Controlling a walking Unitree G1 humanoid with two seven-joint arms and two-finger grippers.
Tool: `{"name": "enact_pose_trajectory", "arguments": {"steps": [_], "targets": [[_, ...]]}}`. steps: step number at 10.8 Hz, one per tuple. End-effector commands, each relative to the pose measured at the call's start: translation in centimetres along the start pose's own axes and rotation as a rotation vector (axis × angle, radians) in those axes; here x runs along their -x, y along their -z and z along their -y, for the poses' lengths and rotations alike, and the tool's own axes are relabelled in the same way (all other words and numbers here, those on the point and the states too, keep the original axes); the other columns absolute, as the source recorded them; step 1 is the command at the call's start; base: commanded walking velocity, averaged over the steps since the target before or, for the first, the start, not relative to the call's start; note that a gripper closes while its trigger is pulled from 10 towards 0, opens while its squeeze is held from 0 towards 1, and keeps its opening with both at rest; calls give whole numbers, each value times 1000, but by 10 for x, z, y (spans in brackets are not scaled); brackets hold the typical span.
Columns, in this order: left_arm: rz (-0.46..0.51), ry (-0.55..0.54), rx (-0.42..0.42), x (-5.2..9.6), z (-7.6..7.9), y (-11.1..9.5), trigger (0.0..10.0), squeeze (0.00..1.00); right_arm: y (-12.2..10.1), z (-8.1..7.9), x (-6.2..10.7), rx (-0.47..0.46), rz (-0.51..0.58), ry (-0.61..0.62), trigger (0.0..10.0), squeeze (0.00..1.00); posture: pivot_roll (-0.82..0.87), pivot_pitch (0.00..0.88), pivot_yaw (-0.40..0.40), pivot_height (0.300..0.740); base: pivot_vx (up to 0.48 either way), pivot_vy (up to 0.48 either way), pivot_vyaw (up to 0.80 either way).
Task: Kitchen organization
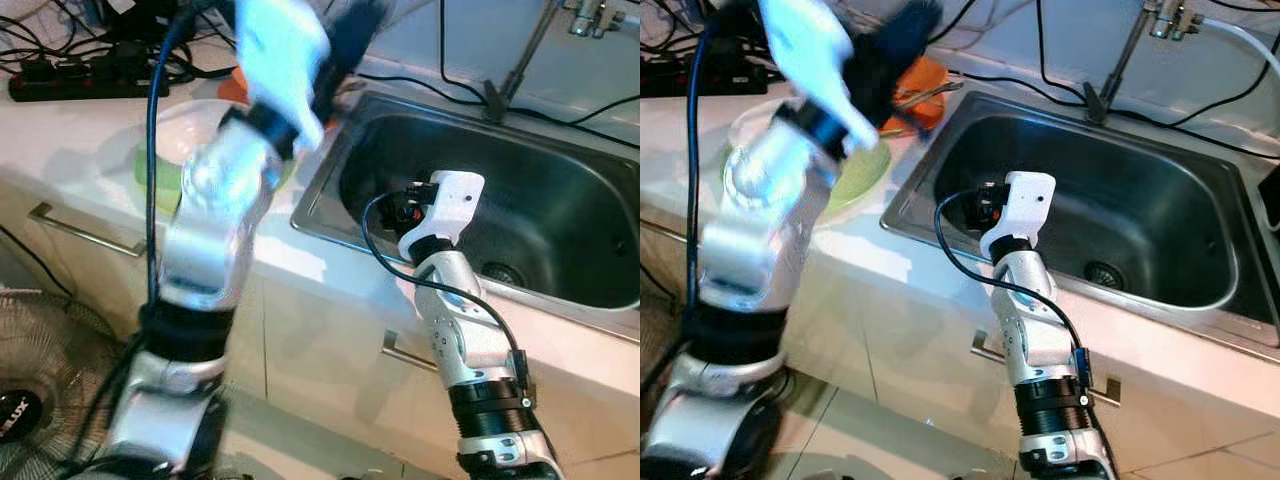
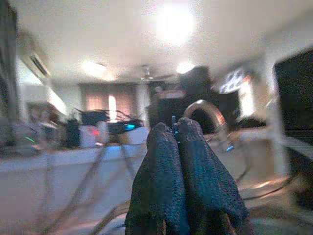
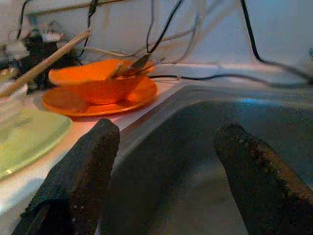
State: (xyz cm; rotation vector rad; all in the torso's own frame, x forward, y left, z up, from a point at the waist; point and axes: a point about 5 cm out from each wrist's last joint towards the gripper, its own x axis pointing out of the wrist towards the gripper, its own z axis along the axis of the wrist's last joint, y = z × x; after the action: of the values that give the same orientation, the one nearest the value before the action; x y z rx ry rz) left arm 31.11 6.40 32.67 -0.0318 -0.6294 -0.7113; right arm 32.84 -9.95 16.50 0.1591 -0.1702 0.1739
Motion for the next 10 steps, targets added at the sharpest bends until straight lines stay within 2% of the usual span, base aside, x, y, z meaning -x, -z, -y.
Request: {"name": "enact_pose_trajectory", "arguments": {"steps": [1,2,3,4,5,7,10], "targets": [[11,29,77,-2,3,-3,10000,0,-3,2,0,58,23,0,10000,0,-68,40,-91,740,0,0,0],[-7,12,169,0,-1,2,10000,0,-7,2,0,150,45,-5,10000,0,-70,41,-87,740,0,0,0],[-28,4,224,2,-3,9,10000,0,-10,3,0,232,64,-3,10000,0,-70,41,-87,740,0,0,0],[-32,3,301,4,-3,13,10000,0,-14,2,0,364,96,-30,10000,0,-74,44,-84,740,0,0,0],[-30,14,379,4,-1,13,10000,0,-17,2,0,385,116,-27,10000,0,-80,43,-81,740,0,0,0],[-57,46,480,9,6,17,10000,0,-21,0,1,404,147,-24,10000,0,-84,42,-74,740,0,0,0],[-106,115,566,12,22,22,10000,0,-29,-13,0,383,189,-57,10000,0,-88,33,-69,740,0,0,0]]}}
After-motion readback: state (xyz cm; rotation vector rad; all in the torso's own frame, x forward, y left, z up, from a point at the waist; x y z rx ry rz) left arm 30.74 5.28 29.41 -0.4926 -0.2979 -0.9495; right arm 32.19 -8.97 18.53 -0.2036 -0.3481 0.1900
